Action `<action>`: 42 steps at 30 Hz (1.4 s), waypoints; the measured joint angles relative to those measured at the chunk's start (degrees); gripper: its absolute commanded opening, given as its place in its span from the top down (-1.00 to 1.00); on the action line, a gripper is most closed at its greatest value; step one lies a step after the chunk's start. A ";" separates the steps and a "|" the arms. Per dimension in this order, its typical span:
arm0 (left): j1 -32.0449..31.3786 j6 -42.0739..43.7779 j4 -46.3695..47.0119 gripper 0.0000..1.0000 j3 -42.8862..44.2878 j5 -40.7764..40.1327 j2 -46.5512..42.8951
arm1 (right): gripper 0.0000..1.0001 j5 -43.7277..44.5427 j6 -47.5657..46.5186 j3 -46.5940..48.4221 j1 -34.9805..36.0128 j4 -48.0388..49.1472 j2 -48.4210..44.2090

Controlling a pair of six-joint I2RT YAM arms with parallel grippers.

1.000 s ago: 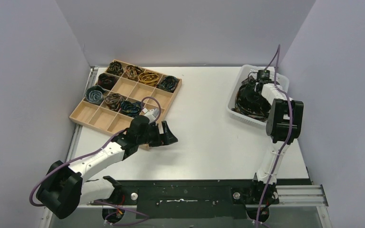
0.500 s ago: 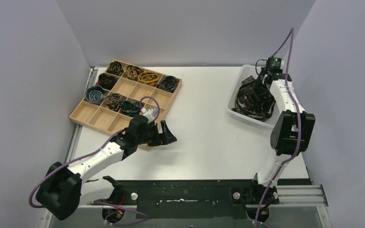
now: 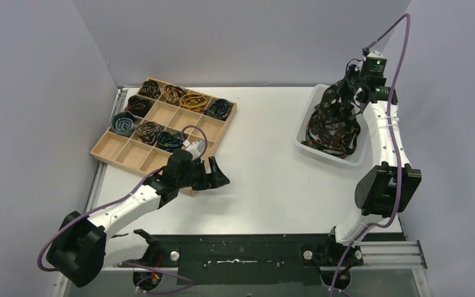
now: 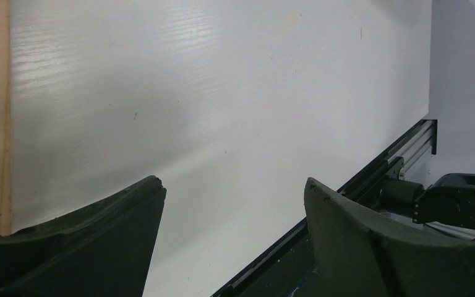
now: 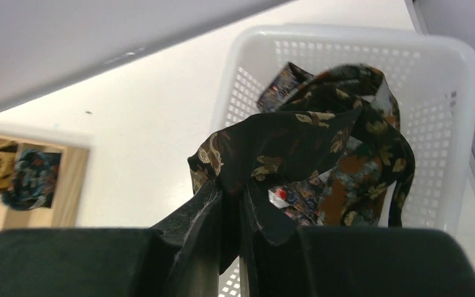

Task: Roll the ties
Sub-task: Pick up the tie from the bin, then place the tie at the center of the board.

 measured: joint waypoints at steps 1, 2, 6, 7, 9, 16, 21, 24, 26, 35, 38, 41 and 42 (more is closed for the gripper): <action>0.02 0.00 0.00 -0.61 0.00 0.00 -0.02 | 1.00 -1.42 -0.35 0.98 0.00 -0.66 -0.44; 0.09 0.00 0.00 -0.61 0.00 0.00 -0.02 | 1.00 -2.86 -0.68 2.14 0.02 -1.07 -1.03; 0.26 -0.02 0.00 -0.61 0.00 -0.15 -0.09 | 1.00 -7.76 -1.68 7.67 0.96 -2.10 -4.61; 0.28 -0.02 0.00 -0.61 0.00 -0.26 -0.17 | 1.00 -8.55 -2.03 9.40 1.70 -2.56 -5.84; 0.31 -0.07 -0.02 -0.61 0.00 -0.57 -0.42 | 1.00 -9.57 -2.67 13.07 4.55 -2.91 -7.85; 0.72 -1.07 -1.44 -0.61 0.00 -4.09 -2.99 | 1.00 -16.74 -3.10 25.62 22.49 -1.29 -11.21; 1.70 -2.73 -3.48 -0.61 0.00 -7.43 -6.38 | 1.00 -21.22 -0.81 26.18 31.58 2.47 -13.05; 2.64 -3.98 -5.31 -0.61 0.00 -9.73 -8.81 | 1.00 -23.28 0.79 21.22 35.10 6.95 -15.41; 3.04 -4.50 -6.51 -0.61 -0.20 -11.19 -10.47 | 1.00 -23.58 2.14 12.90 35.82 10.08 -19.23; 3.82 -5.64 -12.20 -0.61 -1.44 -14.62 -17.79 | 1.00 -19.23 6.05 -37.90 33.79 15.93 -30.16; 3.87 -5.53 -13.40 -0.61 -2.01 -14.60 -19.39 | 1.00 -16.28 7.58 -52.15 28.94 11.08 -30.82; 3.89 -5.33 -13.51 -0.61 -2.73 -14.12 -20.09 | 1.00 -13.44 8.57 -57.94 23.32 4.66 -35.50; 3.89 -5.22 -13.51 -0.61 -2.80 -13.92 -20.04 | 1.00 -12.20 8.74 -57.86 22.12 3.39 -37.68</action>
